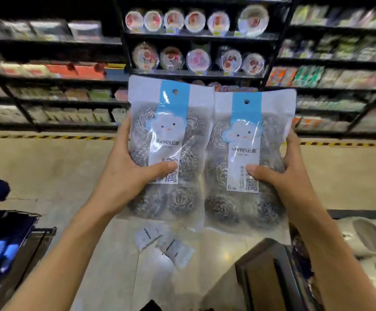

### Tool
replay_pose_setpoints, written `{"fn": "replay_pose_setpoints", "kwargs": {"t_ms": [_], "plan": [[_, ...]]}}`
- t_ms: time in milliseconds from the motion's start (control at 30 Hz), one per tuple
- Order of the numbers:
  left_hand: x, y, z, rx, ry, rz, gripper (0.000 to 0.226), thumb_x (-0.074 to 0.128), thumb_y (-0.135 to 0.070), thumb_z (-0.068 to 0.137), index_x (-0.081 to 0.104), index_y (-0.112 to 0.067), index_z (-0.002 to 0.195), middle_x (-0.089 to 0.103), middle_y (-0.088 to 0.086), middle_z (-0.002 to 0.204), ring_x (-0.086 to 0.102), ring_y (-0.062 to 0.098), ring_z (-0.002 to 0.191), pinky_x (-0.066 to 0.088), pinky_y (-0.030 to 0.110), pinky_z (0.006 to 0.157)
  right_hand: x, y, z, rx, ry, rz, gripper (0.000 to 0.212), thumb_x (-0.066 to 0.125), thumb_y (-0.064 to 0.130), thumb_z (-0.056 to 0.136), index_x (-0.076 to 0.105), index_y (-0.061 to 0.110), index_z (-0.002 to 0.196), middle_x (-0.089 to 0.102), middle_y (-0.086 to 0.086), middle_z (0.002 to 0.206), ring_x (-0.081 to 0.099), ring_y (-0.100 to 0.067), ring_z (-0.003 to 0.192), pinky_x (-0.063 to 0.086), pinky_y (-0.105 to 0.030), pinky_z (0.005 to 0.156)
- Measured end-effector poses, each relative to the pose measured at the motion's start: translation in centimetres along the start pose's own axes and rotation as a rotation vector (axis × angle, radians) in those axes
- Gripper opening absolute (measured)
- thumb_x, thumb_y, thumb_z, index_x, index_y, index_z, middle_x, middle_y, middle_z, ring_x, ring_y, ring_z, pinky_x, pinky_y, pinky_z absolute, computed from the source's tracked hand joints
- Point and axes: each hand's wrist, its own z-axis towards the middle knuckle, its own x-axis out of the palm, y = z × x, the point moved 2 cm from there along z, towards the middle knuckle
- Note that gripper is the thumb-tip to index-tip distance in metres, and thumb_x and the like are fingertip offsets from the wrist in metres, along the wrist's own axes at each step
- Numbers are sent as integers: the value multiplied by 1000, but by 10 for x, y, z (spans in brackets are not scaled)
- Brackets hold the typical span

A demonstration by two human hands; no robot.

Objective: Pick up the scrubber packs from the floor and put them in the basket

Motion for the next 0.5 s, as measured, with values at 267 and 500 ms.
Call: {"fn": "replay_pose_setpoints", "kwargs": {"t_ms": [267, 500], "plan": [[14, -41, 6, 127, 171, -72, 123, 92, -34, 57, 23, -42, 159, 41, -59, 128, 44, -29, 121, 39, 1, 96, -12, 42, -60, -71, -228, -29, 97, 84, -2, 79, 35, 37, 153, 62, 2, 144, 65, -24, 127, 59, -53, 97], [57, -49, -6, 166, 627, -160, 126, 93, -36, 56, 21, -48, 159, 42, -34, 151, 47, -14, 131, 45, 14, 102, -5, 58, -180, -29, -692, -112, 99, 86, 13, 72, 36, 43, 151, 60, 2, 146, 64, -23, 128, 55, -57, 101]]}}
